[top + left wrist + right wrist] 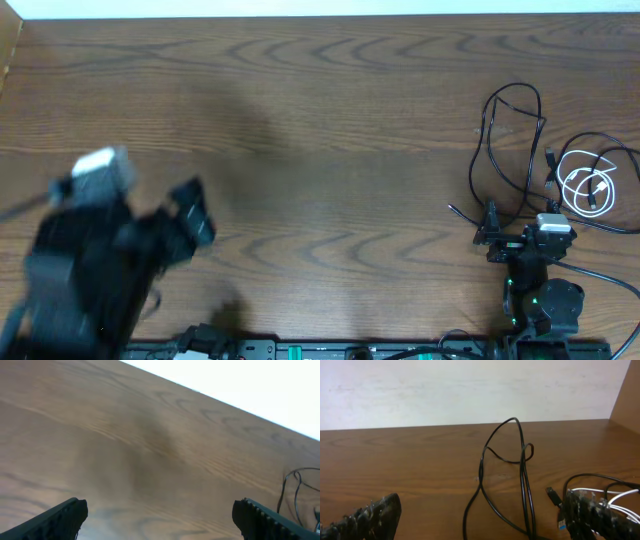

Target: Untangle cables

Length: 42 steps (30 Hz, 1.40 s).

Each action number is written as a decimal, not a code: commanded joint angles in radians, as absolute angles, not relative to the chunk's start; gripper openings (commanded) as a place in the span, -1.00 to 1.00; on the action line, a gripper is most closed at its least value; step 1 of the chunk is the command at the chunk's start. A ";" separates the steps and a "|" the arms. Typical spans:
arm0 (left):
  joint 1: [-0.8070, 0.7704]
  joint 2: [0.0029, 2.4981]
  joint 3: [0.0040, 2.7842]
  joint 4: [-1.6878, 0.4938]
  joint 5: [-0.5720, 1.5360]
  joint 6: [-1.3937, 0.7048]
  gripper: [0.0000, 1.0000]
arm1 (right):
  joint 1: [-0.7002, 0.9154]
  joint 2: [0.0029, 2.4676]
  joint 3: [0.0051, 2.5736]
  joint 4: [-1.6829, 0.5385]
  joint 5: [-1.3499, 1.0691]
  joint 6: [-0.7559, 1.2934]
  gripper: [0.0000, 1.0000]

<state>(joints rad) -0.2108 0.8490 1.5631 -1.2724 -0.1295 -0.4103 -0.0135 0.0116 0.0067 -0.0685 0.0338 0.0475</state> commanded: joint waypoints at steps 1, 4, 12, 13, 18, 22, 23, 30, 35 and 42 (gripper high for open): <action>-0.172 0.686 1.448 -1.279 -0.151 -0.396 0.96 | -0.004 0.005 0.006 -0.072 0.042 0.036 0.98; -0.138 0.530 1.344 -1.278 -0.151 -0.401 0.96 | -0.004 0.005 0.006 -0.072 0.042 0.036 0.99; -0.080 0.187 1.110 -1.277 -0.150 -0.480 0.96 | -0.004 0.005 0.006 -0.072 0.042 0.036 0.99; -0.078 0.155 1.085 -1.274 -0.150 -0.489 0.96 | -0.004 0.005 0.006 -0.072 0.042 0.036 0.98; -0.077 0.018 0.941 -1.190 -0.150 -0.507 0.96 | -0.004 0.005 0.006 -0.072 0.042 0.036 0.99; -0.077 0.009 0.836 -1.007 -0.150 -0.506 0.96 | -0.004 0.005 0.006 -0.072 0.042 0.036 0.99; -0.077 0.005 0.800 -0.923 -0.151 -0.506 0.96 | -0.004 0.005 0.006 -0.072 0.042 0.036 0.98; -0.077 0.002 0.454 -0.096 -0.151 -0.498 0.96 | -0.004 0.005 0.006 -0.072 0.042 0.036 0.99; -0.077 0.002 0.204 0.365 -0.151 -0.487 0.96 | -0.004 0.005 0.006 -0.072 0.042 0.036 0.98; -0.077 0.002 0.029 0.453 -0.151 -0.487 0.96 | -0.004 0.005 0.006 -0.072 0.042 0.036 0.98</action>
